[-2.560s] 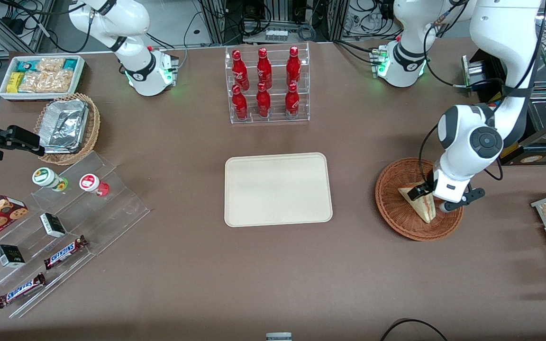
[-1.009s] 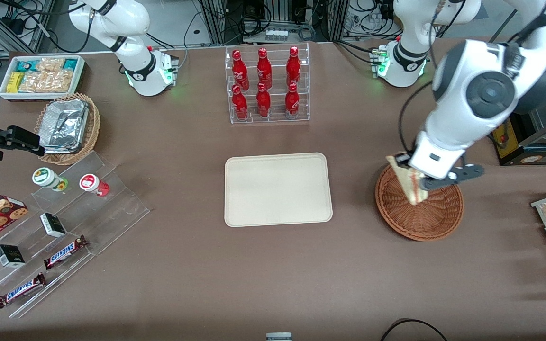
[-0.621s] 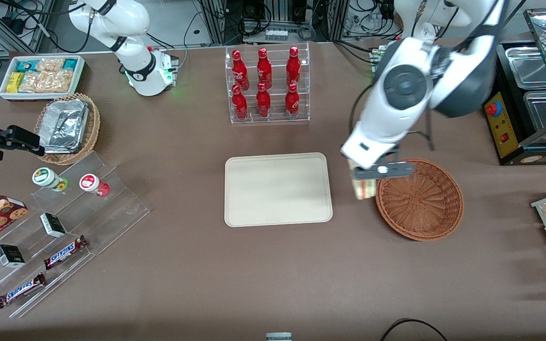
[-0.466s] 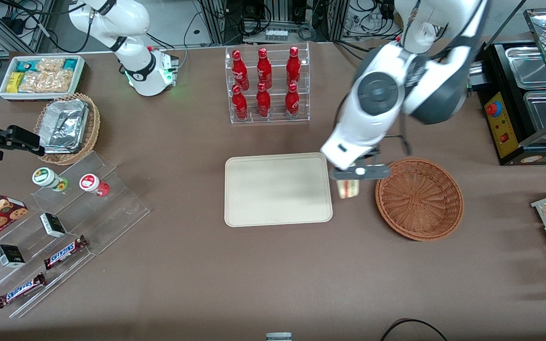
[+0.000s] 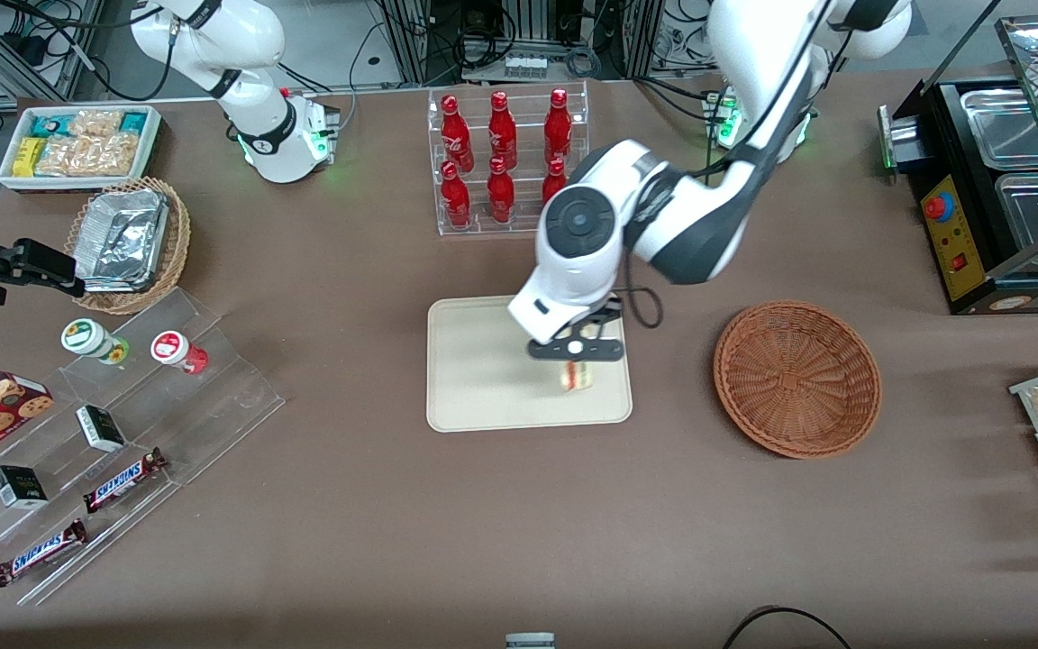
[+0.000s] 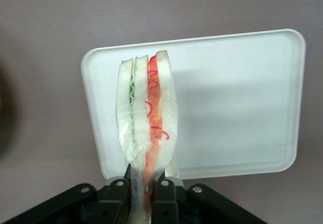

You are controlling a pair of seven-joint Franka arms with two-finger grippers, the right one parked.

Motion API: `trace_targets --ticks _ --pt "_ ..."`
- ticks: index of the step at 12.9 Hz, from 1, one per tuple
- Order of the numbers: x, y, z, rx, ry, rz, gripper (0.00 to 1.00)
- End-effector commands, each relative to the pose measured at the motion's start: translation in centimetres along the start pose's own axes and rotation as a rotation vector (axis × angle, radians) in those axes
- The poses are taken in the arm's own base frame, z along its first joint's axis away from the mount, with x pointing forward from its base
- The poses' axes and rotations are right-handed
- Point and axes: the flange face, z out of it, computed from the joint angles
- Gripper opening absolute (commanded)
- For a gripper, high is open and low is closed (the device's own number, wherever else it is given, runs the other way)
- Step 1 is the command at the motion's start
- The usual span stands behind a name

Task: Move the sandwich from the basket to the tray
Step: 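Lower the sandwich onto the cream tray and open the left gripper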

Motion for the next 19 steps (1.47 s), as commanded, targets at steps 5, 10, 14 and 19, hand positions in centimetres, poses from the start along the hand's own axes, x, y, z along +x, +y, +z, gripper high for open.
trace_targets --ticks 5,10,14,19 --pt "-0.9 5.7 7.8 -0.008 0.011 -0.011 0.0" --pt "-1.9 7.4 12.1 0.013 0.013 0.019 0.0" --pt "-2.6 7.9 14.1 0.032 -0.004 0.023 0.46" --pt "-2.1 6.6 11.1 0.068 0.0 0.008 1.0"
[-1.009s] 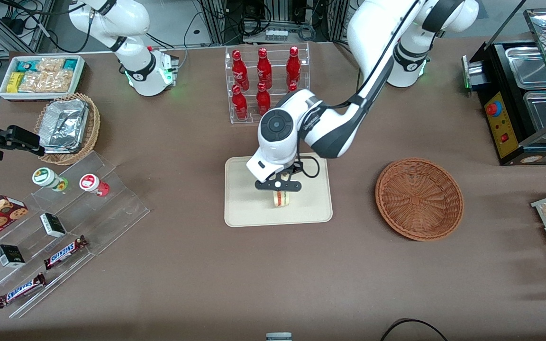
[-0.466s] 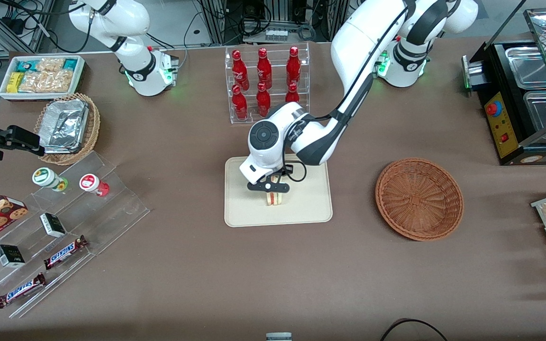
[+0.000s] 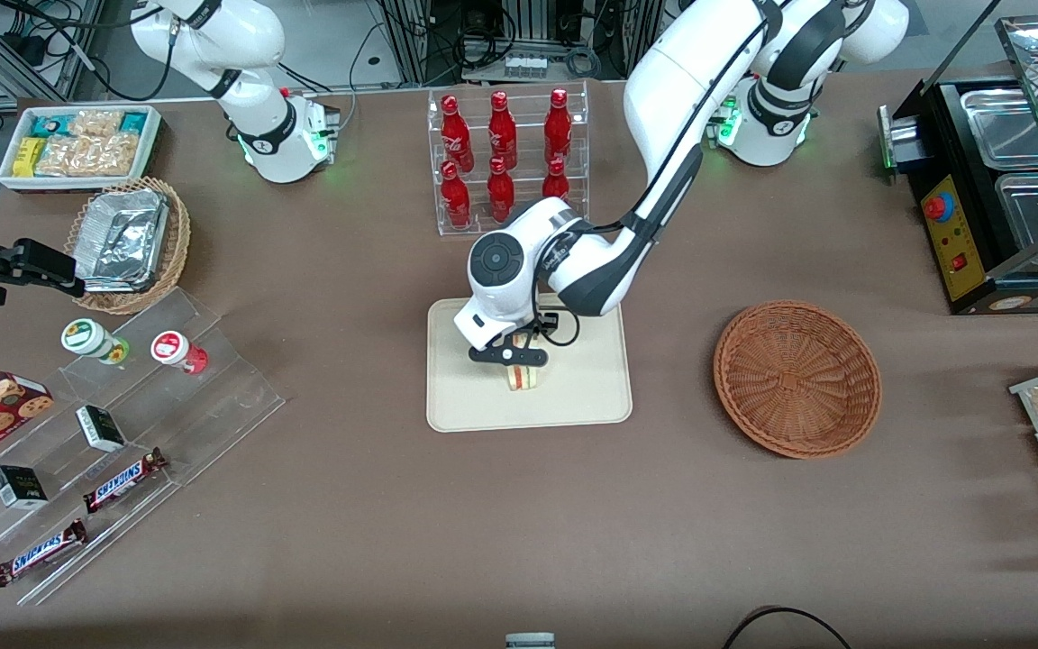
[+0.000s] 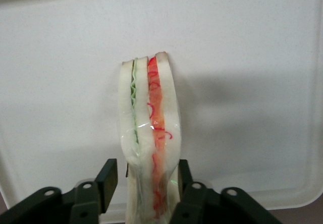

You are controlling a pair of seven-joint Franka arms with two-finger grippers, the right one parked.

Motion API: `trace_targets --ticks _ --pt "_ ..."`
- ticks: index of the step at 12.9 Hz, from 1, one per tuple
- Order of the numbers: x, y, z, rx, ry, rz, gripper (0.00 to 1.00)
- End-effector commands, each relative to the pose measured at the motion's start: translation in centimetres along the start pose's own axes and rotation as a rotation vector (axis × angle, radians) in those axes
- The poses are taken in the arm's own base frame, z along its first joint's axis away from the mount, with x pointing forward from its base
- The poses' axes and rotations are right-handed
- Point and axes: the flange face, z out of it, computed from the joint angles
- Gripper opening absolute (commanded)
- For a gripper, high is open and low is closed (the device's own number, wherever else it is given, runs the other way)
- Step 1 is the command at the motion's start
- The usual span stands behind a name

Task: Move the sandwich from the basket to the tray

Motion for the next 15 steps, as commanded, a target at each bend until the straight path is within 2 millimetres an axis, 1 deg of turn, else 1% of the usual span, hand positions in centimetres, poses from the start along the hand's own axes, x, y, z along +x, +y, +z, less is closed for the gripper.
trace_targets --ticks 1,3,4,5,6,7,8,9,11,12,13,15 --pt "0.4 -1.7 -4.6 0.052 0.008 -0.04 1.0" --pt "0.3 -3.2 -10.0 0.046 0.033 -0.062 1.0" --pt "0.8 -5.1 -11.9 0.07 0.034 -0.103 1.0" --pt "0.8 -6.4 -13.3 0.094 0.029 -0.147 1.0" --pt "0.5 -7.1 -15.2 0.095 0.032 -0.158 1.0" --pt "0.6 -8.5 -17.4 0.09 0.044 -0.174 1.0" --pt "1.5 -11.2 -19.3 0.088 0.043 -0.212 1.0" --pt "1.4 -12.8 -21.3 0.081 0.046 -0.227 1.0" --pt "2.4 -18.2 -25.3 0.058 0.055 -0.303 1.0" --pt "2.4 -20.7 -26.8 0.058 0.043 -0.295 1.0" --pt "2.0 -22.6 -28.3 0.063 0.026 -0.253 1.0" --pt "1.4 -27.4 -30.8 0.073 -0.016 -0.21 1.0"
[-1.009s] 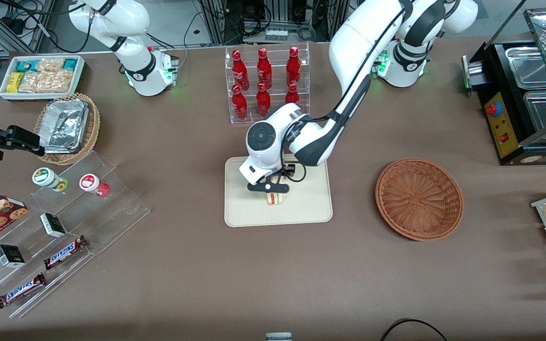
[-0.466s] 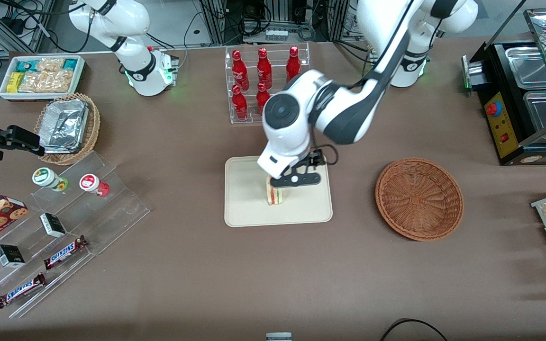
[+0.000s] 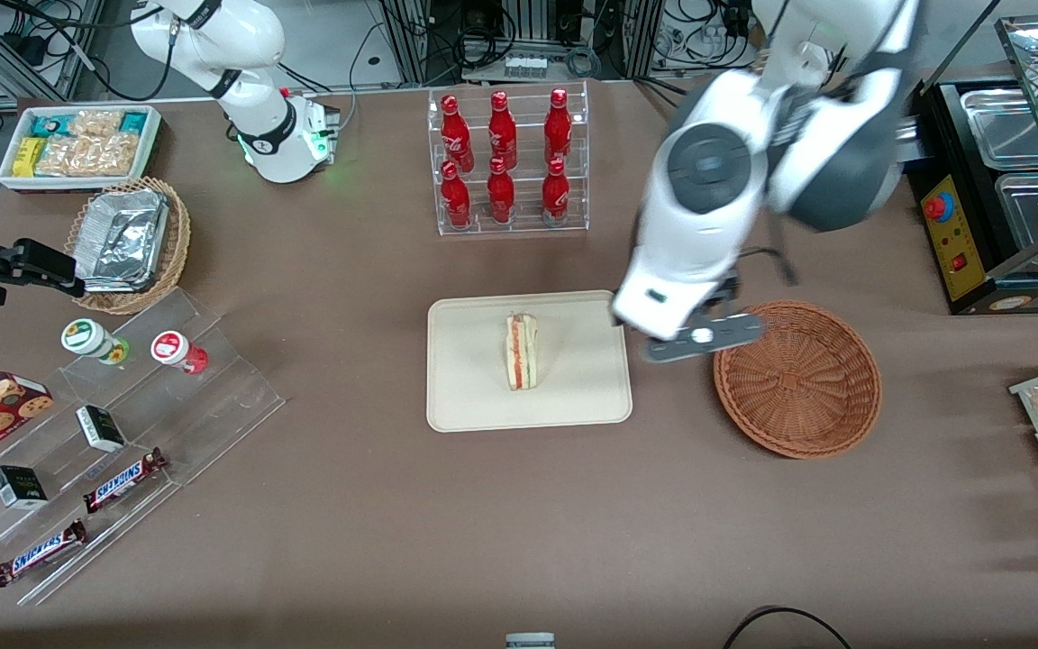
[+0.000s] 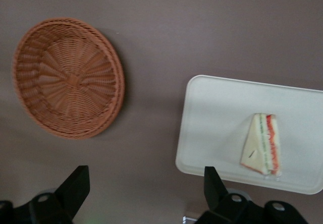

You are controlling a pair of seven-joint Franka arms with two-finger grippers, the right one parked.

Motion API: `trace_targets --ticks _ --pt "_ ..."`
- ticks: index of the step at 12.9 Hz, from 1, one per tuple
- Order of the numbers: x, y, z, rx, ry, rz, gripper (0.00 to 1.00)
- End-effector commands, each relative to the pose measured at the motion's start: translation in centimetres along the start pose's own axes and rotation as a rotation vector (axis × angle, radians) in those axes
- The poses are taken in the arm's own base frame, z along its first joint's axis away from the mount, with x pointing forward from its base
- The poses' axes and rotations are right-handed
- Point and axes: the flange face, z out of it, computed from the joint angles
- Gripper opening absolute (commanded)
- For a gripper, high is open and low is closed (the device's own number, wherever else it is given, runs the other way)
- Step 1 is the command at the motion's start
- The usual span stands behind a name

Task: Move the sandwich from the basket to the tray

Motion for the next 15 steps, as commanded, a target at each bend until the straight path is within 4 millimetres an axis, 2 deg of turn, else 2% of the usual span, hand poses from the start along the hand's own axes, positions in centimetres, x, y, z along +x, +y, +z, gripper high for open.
trace_targets --ticks 1,2,4,7,9,12,15 --pt "-0.3 -5.9 -2.8 0.006 -0.043 0.071 1.0" --pt "0.3 -8.6 -3.6 0.001 -0.051 0.092 1.0" --pt "0.4 -12.5 -5.0 -0.011 -0.073 0.139 1.0" --pt "0.9 -19.3 -5.8 -0.039 -0.09 0.187 1.0" --pt "0.6 -22.8 -5.9 -0.059 -0.09 0.22 1.0" --pt "1.0 -26.3 -5.9 -0.074 -0.092 0.272 1.0" --pt "0.4 -29.3 -6.1 -0.089 -0.073 0.289 1.0"
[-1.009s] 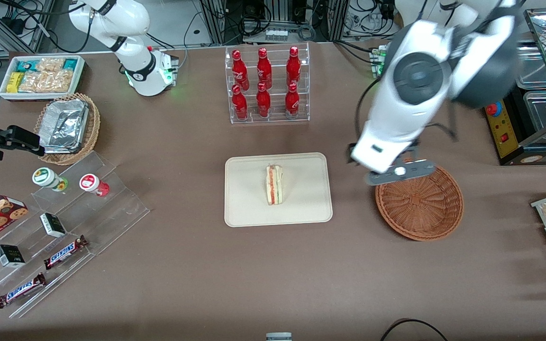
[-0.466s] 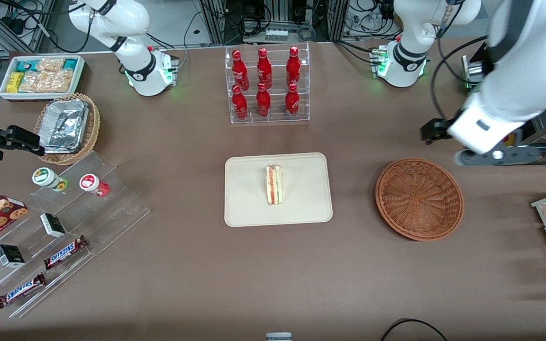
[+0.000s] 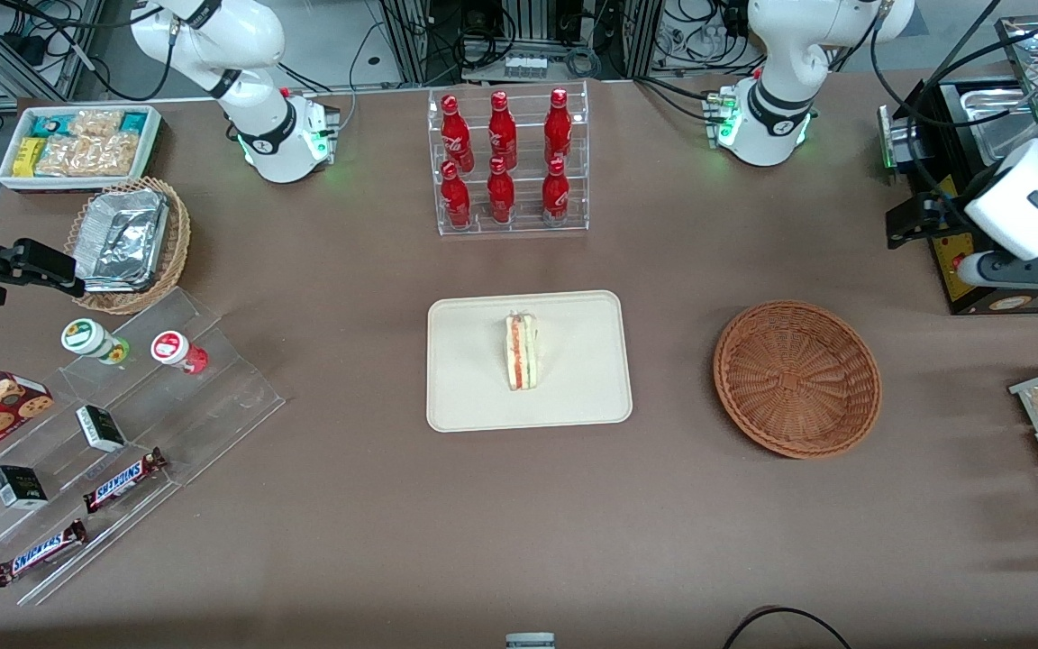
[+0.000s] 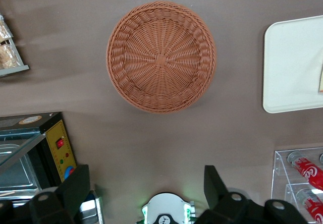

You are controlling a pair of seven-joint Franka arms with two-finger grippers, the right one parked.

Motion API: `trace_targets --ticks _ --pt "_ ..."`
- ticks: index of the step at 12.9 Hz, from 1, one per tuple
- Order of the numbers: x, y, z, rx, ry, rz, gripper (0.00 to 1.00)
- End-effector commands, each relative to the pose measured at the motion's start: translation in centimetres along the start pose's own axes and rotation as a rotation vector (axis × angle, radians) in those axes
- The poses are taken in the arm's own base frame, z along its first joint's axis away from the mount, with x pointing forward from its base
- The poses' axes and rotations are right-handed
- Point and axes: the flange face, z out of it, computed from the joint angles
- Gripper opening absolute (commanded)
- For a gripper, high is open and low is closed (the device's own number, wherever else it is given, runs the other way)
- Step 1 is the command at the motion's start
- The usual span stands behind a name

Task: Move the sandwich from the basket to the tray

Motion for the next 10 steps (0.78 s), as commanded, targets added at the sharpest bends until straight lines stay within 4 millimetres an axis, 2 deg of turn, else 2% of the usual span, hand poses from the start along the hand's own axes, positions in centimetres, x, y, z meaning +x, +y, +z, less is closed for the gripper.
trace_targets --ticks 1,3,4,10 --pt "-2.2 -1.6 -0.7 -0.02 0.024 0.035 1.0" --pt "-3.5 -3.1 -0.8 -0.024 0.05 0.01 1.0" --pt "-3.6 -3.2 -0.9 -0.024 0.058 0.01 1.0" --pt "-2.5 -3.1 -1.5 -0.018 0.087 0.01 1.0"
